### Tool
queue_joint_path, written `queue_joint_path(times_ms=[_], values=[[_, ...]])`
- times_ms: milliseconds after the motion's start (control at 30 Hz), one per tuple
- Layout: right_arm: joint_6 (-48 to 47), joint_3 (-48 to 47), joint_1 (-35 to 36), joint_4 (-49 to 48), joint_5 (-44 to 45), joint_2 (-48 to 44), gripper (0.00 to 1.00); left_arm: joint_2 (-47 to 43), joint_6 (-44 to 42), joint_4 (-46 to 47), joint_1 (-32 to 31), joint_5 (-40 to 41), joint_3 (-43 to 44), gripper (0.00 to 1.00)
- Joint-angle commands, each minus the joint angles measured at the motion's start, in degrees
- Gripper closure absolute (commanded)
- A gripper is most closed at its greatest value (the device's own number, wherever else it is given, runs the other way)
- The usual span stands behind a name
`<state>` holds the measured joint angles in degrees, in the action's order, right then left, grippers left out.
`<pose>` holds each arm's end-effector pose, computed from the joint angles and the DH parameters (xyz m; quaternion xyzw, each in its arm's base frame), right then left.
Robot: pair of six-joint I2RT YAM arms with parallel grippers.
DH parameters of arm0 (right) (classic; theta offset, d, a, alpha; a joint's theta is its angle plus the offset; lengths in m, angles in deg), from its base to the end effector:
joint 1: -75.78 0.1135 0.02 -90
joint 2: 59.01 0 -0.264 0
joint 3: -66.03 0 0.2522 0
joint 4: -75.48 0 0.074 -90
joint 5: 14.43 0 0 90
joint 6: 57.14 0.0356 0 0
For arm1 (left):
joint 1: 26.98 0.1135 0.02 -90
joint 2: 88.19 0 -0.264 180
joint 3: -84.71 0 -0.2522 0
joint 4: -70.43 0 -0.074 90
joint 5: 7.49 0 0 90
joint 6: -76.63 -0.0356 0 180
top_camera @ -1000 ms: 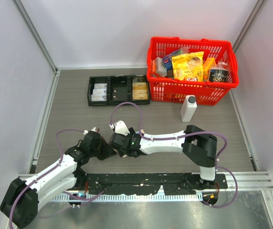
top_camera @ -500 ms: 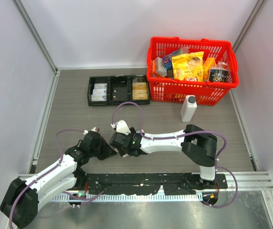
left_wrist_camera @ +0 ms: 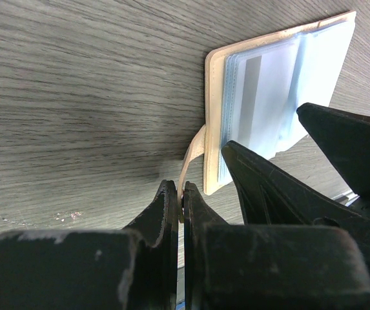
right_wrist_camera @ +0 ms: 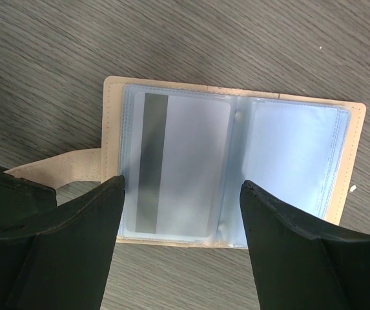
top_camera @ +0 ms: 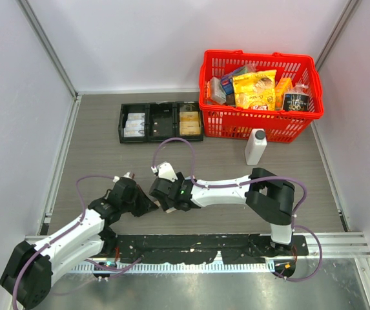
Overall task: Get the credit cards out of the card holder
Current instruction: Remove the credit card from the card holder.
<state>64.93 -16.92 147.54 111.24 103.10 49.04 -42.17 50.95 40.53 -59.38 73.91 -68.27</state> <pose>0.1351 0.3573 0.1653 -0.2628 0.9045 0.0503 0.3320 0.1212 -0.0832 0.1391 -0.2314 0.9050 -0.3082 0.1801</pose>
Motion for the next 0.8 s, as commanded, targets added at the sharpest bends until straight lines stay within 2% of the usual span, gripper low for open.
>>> queue_joint_path(times_ms=[0,233,400,600,767], values=[[0.4,0.5,-0.7,-1.5,0.4,-0.2,0.24,-0.2,-0.2,0.7,-0.2,0.2,0.2,1.00],[0.4,0.1,-0.7,0.1,2.2,0.8,0.24,-0.7,-0.2,0.2,-0.1,0.3,0.3,1.00],[1.1,-1.6,-0.6,5.1,6.4,1.5,0.25,-1.4,-0.3,-1.0,-0.2,0.9,0.5,1.00],[1.9,-3.7,-0.3,9.6,11.3,0.3,0.25,-1.9,-1.1,-2.6,-0.2,1.3,1.1,1.00],[2.0,-3.9,-0.2,10.3,12.1,-1.6,0.25,-1.9,-1.5,-2.8,-0.2,1.0,1.2,1.00]])
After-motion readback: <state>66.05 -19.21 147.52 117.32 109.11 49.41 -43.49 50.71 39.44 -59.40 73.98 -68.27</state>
